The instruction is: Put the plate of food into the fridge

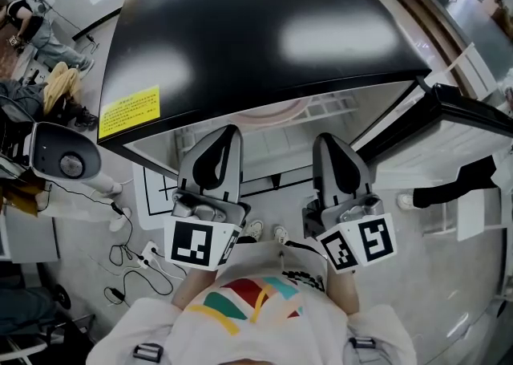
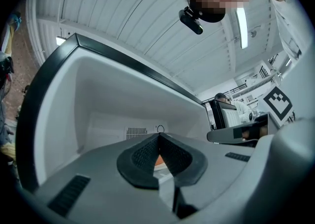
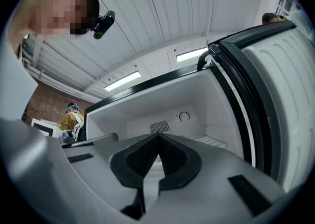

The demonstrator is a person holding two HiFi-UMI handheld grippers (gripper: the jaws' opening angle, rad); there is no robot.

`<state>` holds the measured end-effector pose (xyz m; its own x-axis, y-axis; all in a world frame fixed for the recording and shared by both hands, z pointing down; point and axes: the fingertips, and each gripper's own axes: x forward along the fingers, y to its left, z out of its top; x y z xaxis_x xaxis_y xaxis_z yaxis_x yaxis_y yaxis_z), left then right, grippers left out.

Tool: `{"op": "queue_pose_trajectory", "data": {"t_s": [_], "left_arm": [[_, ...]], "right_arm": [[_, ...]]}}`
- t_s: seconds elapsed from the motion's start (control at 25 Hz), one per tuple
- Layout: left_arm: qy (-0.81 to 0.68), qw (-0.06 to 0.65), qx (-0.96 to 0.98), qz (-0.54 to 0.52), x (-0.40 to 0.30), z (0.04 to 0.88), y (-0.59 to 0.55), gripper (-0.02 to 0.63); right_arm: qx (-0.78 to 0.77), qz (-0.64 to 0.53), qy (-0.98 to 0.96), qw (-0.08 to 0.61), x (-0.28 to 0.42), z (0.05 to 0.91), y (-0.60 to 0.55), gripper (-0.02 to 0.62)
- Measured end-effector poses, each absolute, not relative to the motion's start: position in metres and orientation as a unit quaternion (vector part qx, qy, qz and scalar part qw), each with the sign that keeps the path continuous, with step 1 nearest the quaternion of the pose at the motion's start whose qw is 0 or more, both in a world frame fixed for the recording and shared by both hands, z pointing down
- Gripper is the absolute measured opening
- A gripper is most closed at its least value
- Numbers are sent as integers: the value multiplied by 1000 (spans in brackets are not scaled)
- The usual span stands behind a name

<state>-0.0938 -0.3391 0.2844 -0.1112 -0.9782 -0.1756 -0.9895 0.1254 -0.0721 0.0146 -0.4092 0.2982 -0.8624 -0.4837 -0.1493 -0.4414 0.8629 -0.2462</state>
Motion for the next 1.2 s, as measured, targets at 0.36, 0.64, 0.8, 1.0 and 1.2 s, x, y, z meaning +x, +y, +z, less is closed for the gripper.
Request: {"op": "queue_pose_trajectory", "data": {"t_s": [0.36,0.64,0.8,1.0,1.2], "left_arm": [[737,94,-668,34,-85,281,-342,8],[736,95,-669,38,-85,282,-342,8],[734,97,-670,41,-84,280,-342,8],[732,97,-674,43,-83,281,-343,8],[731,95,-674,44,-84,282,-343,8]], "right_arm": [[-247,-14,966,78,7,292,-394,-1],[-247,-10,966,82,9,290,-390,0],[-248,-7,965,90,11,286,-390,-2],[-239,4,967,88,7,284,-385,0],[-225,21,971,75,-2,288,-377,0]]}}
